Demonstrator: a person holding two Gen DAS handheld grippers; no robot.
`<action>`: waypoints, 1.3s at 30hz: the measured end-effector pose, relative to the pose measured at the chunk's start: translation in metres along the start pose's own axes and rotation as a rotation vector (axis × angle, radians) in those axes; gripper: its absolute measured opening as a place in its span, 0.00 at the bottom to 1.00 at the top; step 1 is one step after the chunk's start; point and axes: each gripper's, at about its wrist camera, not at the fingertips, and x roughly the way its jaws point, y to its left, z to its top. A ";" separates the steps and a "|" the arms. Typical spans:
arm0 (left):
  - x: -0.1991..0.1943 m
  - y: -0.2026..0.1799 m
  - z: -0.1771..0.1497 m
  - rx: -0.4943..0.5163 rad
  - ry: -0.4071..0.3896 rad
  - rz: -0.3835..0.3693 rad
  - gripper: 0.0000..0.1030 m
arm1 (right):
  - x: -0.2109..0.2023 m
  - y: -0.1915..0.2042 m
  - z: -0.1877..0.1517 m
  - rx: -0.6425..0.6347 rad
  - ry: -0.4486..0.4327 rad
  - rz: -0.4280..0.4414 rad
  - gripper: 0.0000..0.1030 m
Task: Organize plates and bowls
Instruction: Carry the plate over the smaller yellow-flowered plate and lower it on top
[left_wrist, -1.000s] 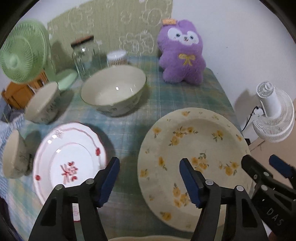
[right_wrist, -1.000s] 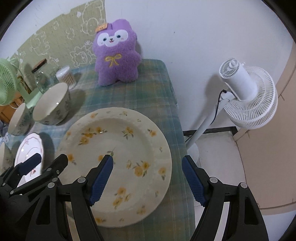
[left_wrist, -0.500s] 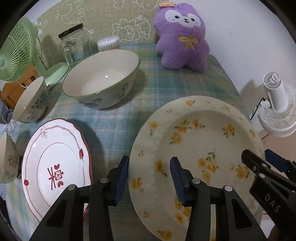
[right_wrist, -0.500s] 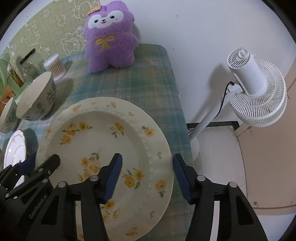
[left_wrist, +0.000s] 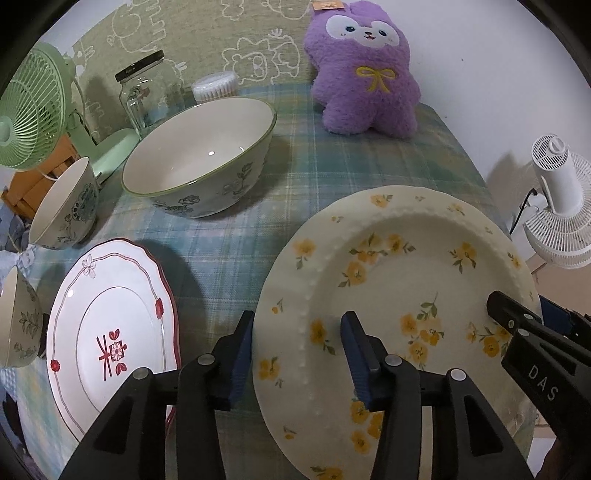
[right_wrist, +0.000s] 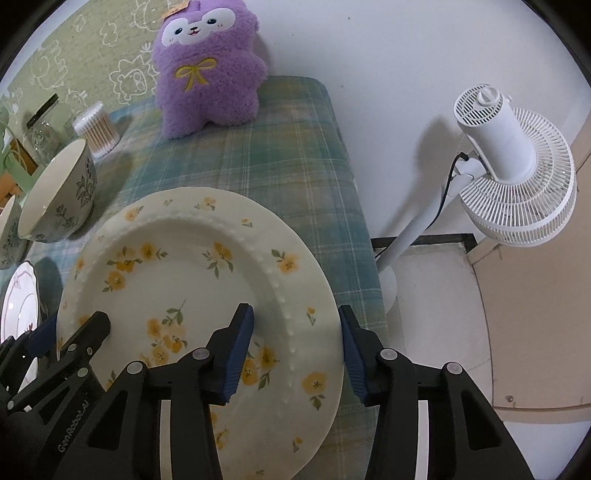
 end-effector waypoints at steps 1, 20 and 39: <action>0.000 -0.001 0.000 0.005 0.000 0.002 0.46 | 0.000 0.001 0.000 0.001 0.003 -0.004 0.49; -0.031 0.006 -0.007 0.029 -0.008 0.004 0.45 | -0.036 0.009 -0.019 0.006 0.004 -0.032 0.45; -0.089 0.035 -0.042 0.054 -0.067 -0.027 0.45 | -0.099 0.031 -0.067 0.057 -0.043 -0.053 0.45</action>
